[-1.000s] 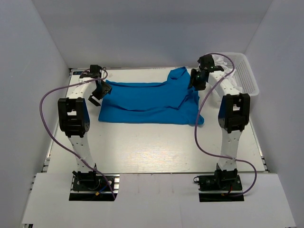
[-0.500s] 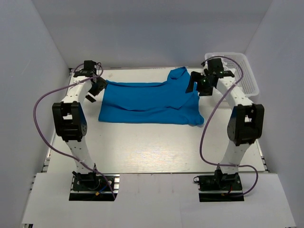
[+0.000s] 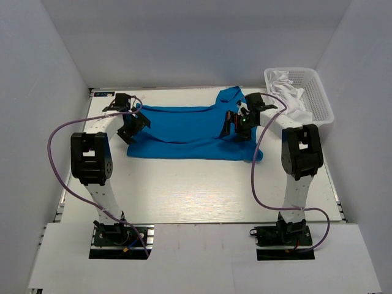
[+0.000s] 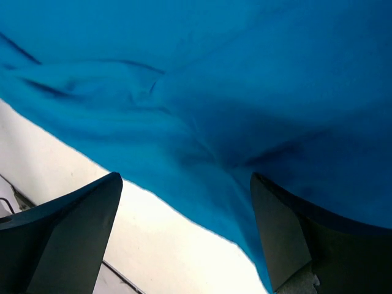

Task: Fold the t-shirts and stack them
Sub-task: Fold the flattened tshirt in 1/3 of the way

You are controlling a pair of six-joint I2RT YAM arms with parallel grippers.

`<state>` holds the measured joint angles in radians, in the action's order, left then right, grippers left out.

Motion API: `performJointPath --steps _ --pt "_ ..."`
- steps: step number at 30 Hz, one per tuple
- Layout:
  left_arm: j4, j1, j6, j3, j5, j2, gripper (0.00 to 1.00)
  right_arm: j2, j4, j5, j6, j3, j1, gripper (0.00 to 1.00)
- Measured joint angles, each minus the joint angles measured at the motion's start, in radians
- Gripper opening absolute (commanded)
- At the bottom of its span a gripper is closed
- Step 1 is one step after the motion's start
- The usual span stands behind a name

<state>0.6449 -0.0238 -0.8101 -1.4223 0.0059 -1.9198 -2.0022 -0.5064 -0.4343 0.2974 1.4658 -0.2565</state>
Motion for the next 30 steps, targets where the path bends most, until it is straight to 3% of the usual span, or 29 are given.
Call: performJointPath --steps 7,18,25,30 --pt "-0.026 0.0 0.01 0.043 0.027 -0.003 1.0 -0.042 0.047 0.01 0.05 0.007 -0.003 0.9" --pt "-0.047 0.0 0.013 0.082 0.027 -0.003 1.0 -0.056 0.29 0.005 0.203 -0.046 -0.028 0.9" --pt "-0.055 0.0 0.012 0.12 0.019 0.009 1.0 -0.082 0.435 0.026 0.33 0.018 -0.047 0.9" --pt "-0.052 0.0 0.013 0.12 0.006 0.012 1.0 -0.117 0.383 0.116 0.344 0.196 -0.045 0.9"
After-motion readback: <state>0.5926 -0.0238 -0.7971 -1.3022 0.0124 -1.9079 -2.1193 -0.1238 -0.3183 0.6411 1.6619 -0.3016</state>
